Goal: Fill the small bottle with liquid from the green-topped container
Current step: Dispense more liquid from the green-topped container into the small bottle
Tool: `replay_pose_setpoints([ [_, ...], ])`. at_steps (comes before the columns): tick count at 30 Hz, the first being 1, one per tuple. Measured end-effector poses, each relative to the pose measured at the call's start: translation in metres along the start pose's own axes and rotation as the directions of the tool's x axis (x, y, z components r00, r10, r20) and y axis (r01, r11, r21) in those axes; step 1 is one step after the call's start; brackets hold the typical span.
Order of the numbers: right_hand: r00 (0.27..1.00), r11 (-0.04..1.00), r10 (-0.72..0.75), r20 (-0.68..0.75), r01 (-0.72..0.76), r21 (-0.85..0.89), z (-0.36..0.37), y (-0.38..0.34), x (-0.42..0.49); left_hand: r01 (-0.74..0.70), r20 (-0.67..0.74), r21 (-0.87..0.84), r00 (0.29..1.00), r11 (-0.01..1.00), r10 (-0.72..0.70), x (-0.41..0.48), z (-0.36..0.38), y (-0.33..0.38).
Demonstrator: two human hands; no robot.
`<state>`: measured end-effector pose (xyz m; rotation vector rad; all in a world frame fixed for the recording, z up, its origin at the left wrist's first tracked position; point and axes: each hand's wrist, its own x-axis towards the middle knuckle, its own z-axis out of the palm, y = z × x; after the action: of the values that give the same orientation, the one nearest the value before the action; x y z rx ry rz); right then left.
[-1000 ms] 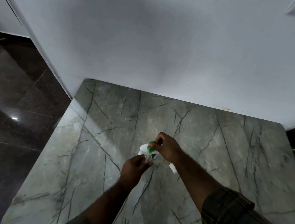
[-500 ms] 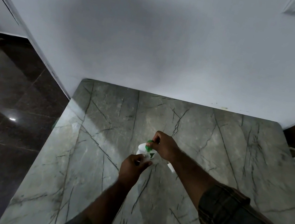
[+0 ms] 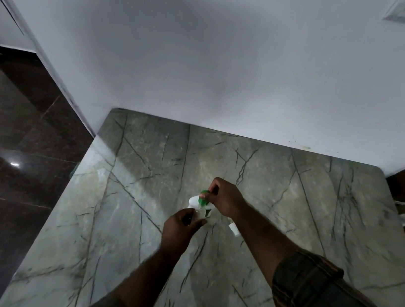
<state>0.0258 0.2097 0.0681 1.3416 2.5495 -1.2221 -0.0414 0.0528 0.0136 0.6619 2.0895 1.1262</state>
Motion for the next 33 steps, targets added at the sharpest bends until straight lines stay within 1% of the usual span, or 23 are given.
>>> replay_pose_setpoints([
  [4, 1.000, 1.000, 0.005, 0.003, -0.005, 0.014, 0.006, 0.005, -0.002, 0.002, 0.008, 0.020, 1.000, 1.000, -0.002, -0.001, 0.001, -0.005],
  [9, 1.000, 0.999, -0.016, -0.005, 0.016, -0.039, 0.000, -0.001, 0.003, -0.004, 0.011, -0.001, 1.000, 1.000, 0.004, 0.001, 0.000, -0.001],
  [15, 1.000, 0.999, -0.007, 0.015, 0.007, 0.036, 0.005, 0.006, -0.003, 0.001, 0.046, -0.017, 0.999, 1.000, 0.000, 0.001, 0.000, -0.006],
  [18, 1.000, 1.000, -0.005, 0.012, 0.005, 0.016, 0.002, 0.004, -0.001, -0.005, 0.046, -0.024, 0.999, 1.000, 0.006, -0.002, 0.000, -0.002],
  [21, 1.000, 1.000, 0.014, 0.009, -0.014, 0.014, -0.002, 0.002, 0.001, -0.004, 0.060, -0.069, 0.998, 0.998, 0.008, -0.003, 0.000, 0.002],
  [27, 1.000, 1.000, 0.003, 0.020, -0.004, 0.029, 0.008, 0.009, -0.003, -0.003, 0.072, -0.038, 0.997, 0.999, 0.006, -0.001, 0.001, -0.007],
  [29, 1.000, 1.000, -0.004, 0.011, 0.004, 0.019, 0.008, 0.009, -0.004, 0.000, 0.057, -0.027, 0.998, 1.000, 0.001, -0.002, 0.002, -0.008],
  [33, 1.000, 1.000, -0.010, -0.011, 0.010, 0.008, -0.001, 0.002, -0.001, -0.027, 0.048, -0.027, 0.998, 0.999, 0.028, -0.004, -0.001, 0.004],
])
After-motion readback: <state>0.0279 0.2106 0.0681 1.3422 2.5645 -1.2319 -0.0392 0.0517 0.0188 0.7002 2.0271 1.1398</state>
